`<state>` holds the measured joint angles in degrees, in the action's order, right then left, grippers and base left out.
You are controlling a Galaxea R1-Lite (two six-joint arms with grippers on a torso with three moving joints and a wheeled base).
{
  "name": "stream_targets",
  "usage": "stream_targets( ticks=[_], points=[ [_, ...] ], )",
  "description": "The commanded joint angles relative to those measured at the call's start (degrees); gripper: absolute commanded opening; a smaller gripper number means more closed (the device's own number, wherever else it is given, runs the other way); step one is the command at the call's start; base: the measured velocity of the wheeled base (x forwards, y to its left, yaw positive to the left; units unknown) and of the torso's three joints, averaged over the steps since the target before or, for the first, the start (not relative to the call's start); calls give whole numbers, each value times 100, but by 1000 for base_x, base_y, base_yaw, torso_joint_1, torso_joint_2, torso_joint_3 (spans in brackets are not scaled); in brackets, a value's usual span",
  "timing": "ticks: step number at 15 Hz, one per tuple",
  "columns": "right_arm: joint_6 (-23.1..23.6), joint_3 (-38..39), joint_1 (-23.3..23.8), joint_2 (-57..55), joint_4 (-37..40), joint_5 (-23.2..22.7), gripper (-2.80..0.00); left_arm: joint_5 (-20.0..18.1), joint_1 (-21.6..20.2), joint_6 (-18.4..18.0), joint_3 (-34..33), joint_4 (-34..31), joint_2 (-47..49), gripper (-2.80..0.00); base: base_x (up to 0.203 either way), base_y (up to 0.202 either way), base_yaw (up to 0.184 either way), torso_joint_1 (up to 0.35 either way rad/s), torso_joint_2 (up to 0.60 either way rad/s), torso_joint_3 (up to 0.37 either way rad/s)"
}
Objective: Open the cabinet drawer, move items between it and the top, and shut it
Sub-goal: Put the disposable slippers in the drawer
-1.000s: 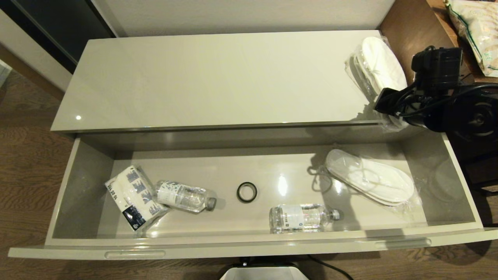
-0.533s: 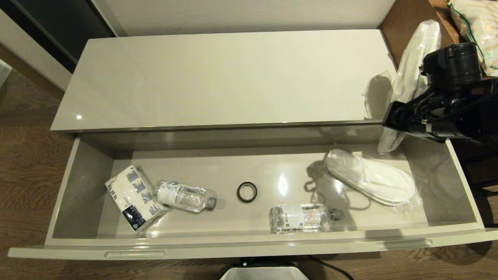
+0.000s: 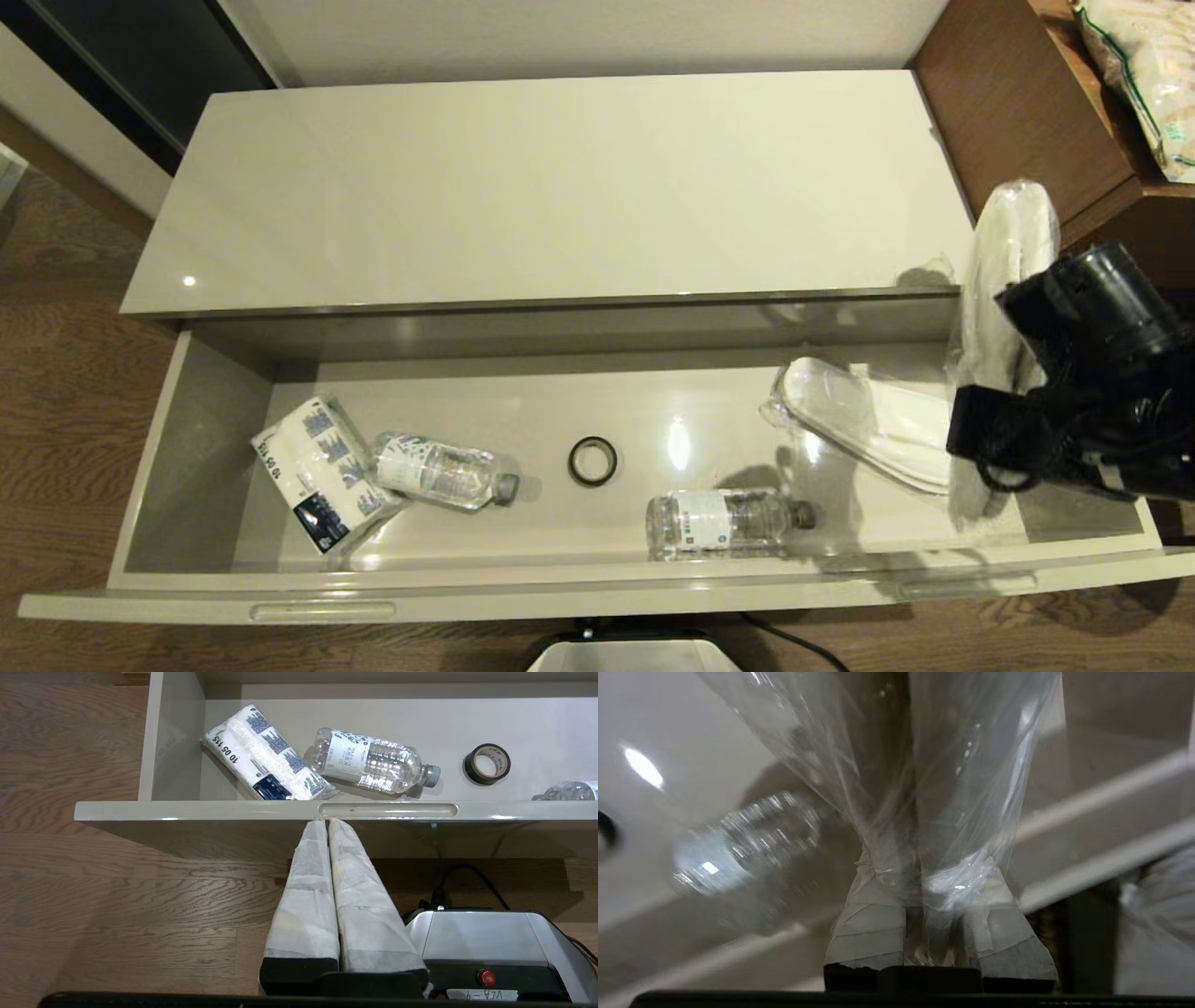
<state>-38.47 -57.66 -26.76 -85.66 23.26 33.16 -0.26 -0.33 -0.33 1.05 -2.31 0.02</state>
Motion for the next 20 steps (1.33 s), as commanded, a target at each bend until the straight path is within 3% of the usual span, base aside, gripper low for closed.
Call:
stream_targets(
  ticks=[1,9,13,20],
  points=[
    [-104,562,-330,155,-210,190,-280,0,-2,-2,1,-6,-2,-280,0,0,0,0,0,0],
    [120,-81,-349,-1276,-1521,236,-280,0,-2,-2,1,-6,-2,-280,0,0,0,0,0,0],
    [170,-311,-595,-2604,-2268,233,-280,0,-2,-2,1,-6,-2,-280,0,0,0,0,0,0],
    [388,128,-696,-3616,-3481,182,-280,0,-2,-2,1,0,-2,-280,0,0,0,0,0,0]
  ],
)
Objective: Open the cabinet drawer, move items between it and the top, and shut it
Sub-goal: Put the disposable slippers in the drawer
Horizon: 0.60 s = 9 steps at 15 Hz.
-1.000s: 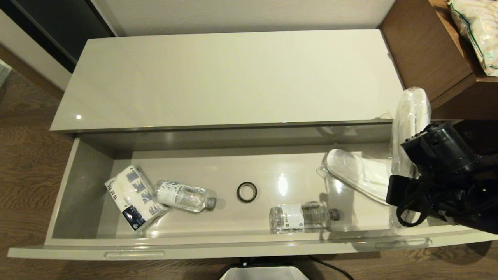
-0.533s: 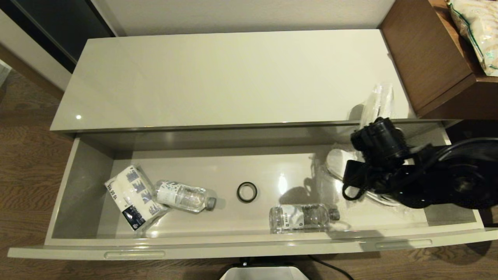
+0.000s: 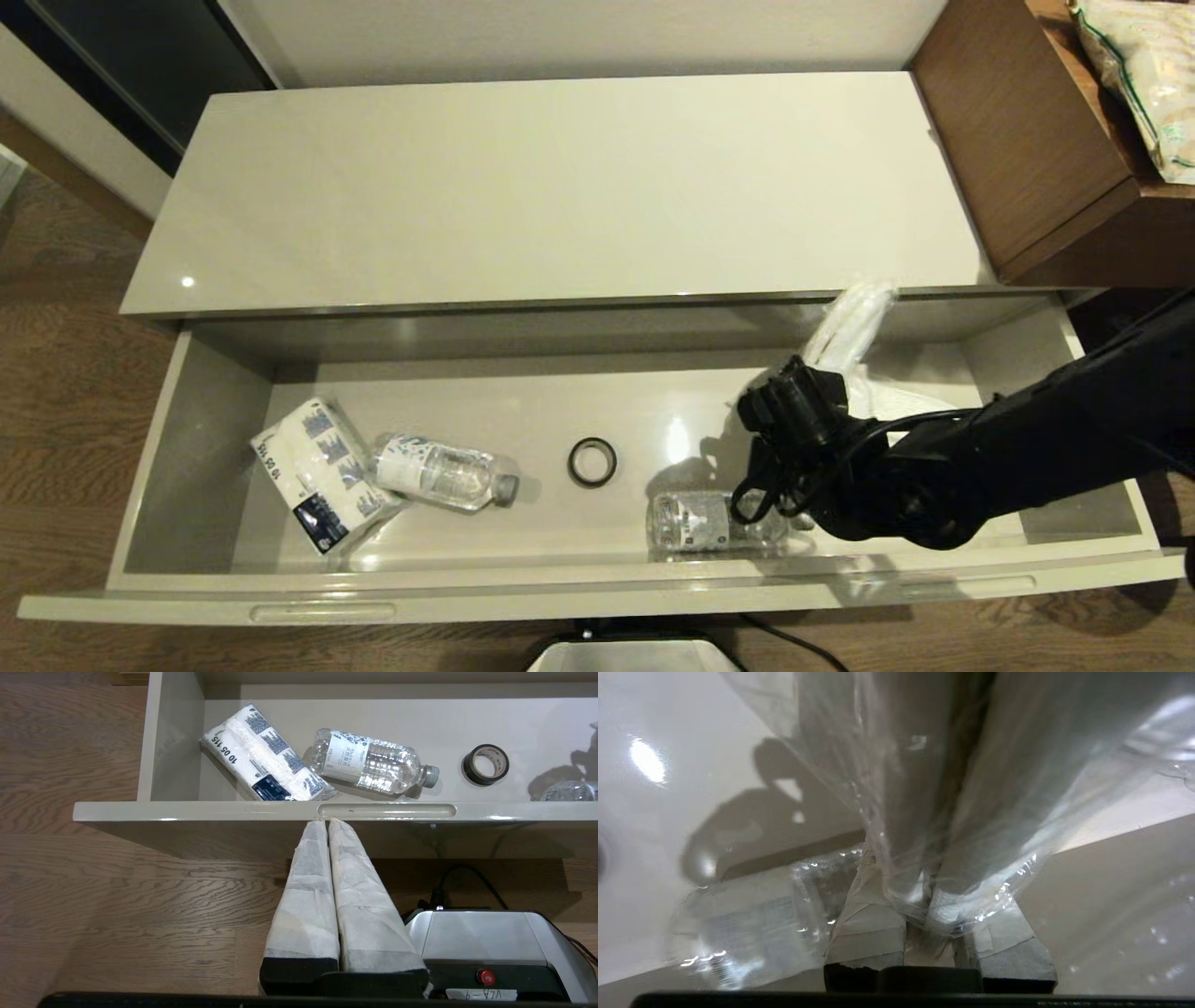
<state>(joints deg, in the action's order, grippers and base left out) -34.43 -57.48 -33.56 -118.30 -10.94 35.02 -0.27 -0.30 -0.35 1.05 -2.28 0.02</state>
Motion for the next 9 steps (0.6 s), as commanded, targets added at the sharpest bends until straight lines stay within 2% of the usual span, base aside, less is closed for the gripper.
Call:
stream_targets(
  ticks=[1,9],
  points=[
    [-25,154,-68,-435,-112,-7,-280,0,-5,0,1,-6,-2,-280,0,0,0,0,0,0],
    [-15,428,-157,-754,-348,-4,-280,0,-5,0,1,-9,-2,-280,0,0,0,0,0,0]
  ],
)
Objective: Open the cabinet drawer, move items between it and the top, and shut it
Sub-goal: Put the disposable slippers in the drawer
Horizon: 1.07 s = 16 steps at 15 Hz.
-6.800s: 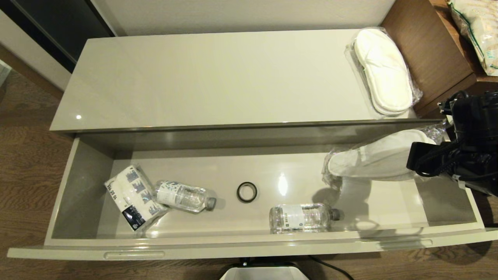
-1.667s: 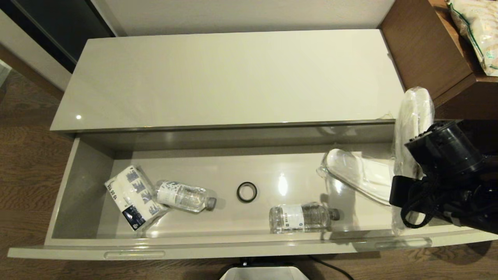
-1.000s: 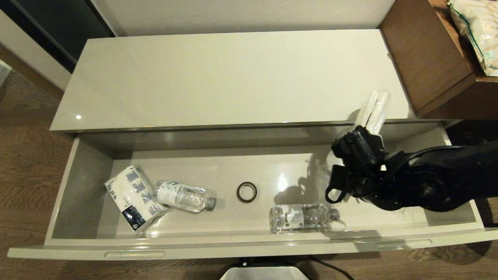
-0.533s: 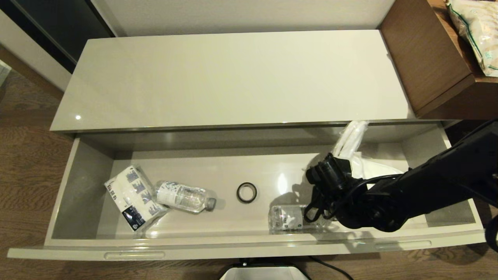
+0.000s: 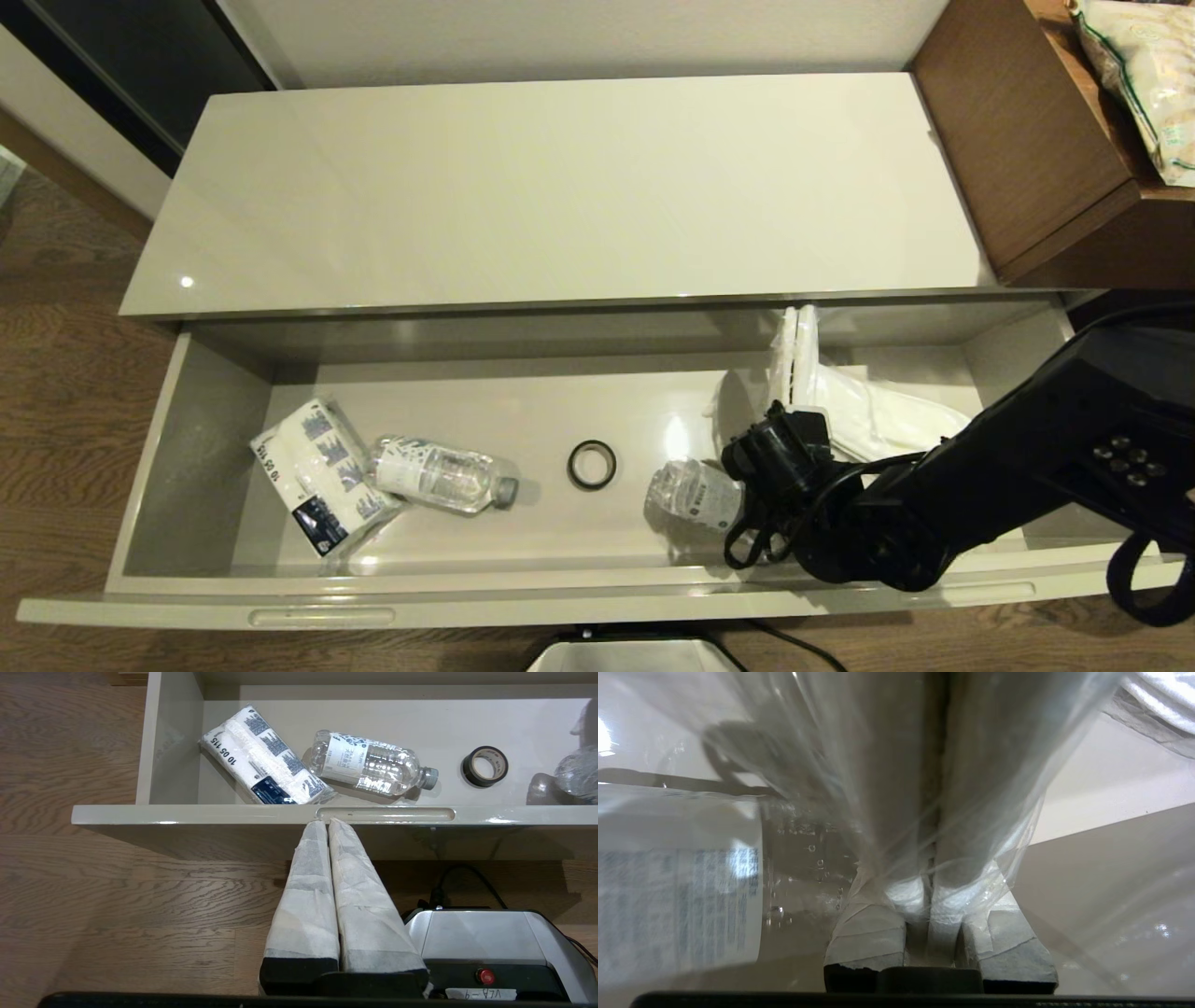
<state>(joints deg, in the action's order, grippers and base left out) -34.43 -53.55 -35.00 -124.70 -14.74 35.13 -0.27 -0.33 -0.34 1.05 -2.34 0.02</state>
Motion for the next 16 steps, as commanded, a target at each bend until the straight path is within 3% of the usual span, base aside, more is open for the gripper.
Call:
stream_targets(
  ticks=[1,2,8,11,16],
  points=[
    [-3,54,-22,-150,34,11,-280,0,-2,8,1,-2,-2,-280,0,0,0,0,0,0],
    [-17,41,-24,-128,32,29,0,0,-2,7,1,-3,-2,-280,0,0,0,0,0,0],
    [115,39,-7,1082,202,-34,0,0,-2,-1,1,4,-2,-280,0,0,0,0,0,0],
    [184,367,-303,1670,787,-198,0,0,-2,-1,1,5,-2,-280,0,0,0,0,0,0],
    [-327,561,-175,1714,1035,-99,0,0,-2,-1,1,-1,-2,-280,0,0,0,0,0,0]
  ],
)
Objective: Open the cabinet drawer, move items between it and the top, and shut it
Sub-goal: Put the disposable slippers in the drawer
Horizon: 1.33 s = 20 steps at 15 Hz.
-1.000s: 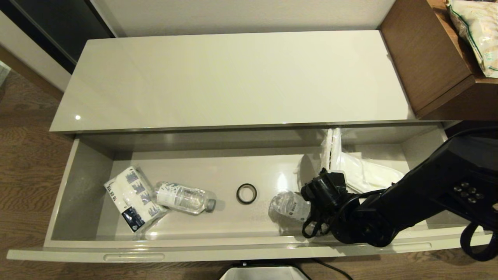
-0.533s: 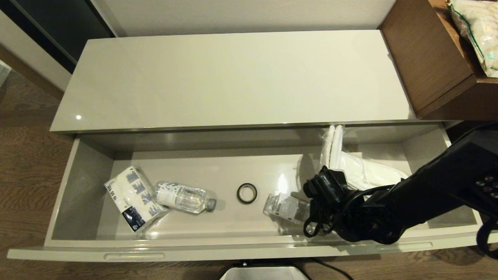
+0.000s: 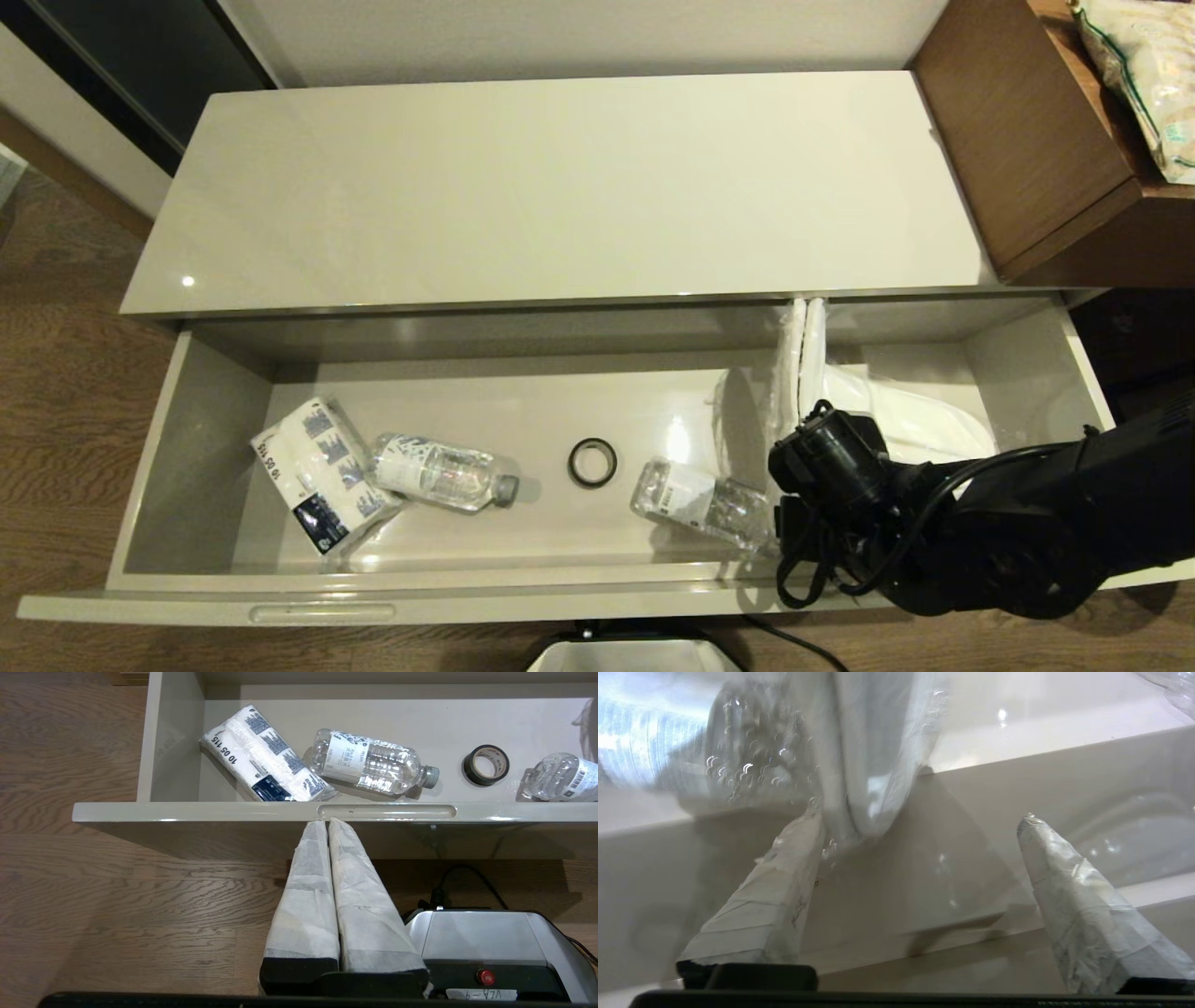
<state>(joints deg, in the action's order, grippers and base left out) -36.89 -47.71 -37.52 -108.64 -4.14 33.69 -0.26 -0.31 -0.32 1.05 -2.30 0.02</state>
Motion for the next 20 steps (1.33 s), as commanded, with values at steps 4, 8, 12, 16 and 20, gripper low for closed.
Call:
stream_targets(
  ticks=[4,8,12,16,20],
  points=[
    [-219,-1073,515,58,10,362,0,0,-4,0,1,0,-2,-280,0,0,0,0,0,0],
    [-3,-2111,959,83,364,388,0,0,-4,-3,1,-6,-2,-280,0,0,0,0,0,0],
    [64,-2136,1197,-241,318,359,0,0,-4,6,1,-7,-2,-280,0,0,0,0,0,0],
    [51,-1993,1467,-421,318,290,0,0,-4,-3,1,2,-2,-280,0,0,0,0,0,0],
    [214,-1994,1542,166,425,234,0,0,-4,-3,1,-7,-2,-280,0,0,0,0,0,0]
  ],
)
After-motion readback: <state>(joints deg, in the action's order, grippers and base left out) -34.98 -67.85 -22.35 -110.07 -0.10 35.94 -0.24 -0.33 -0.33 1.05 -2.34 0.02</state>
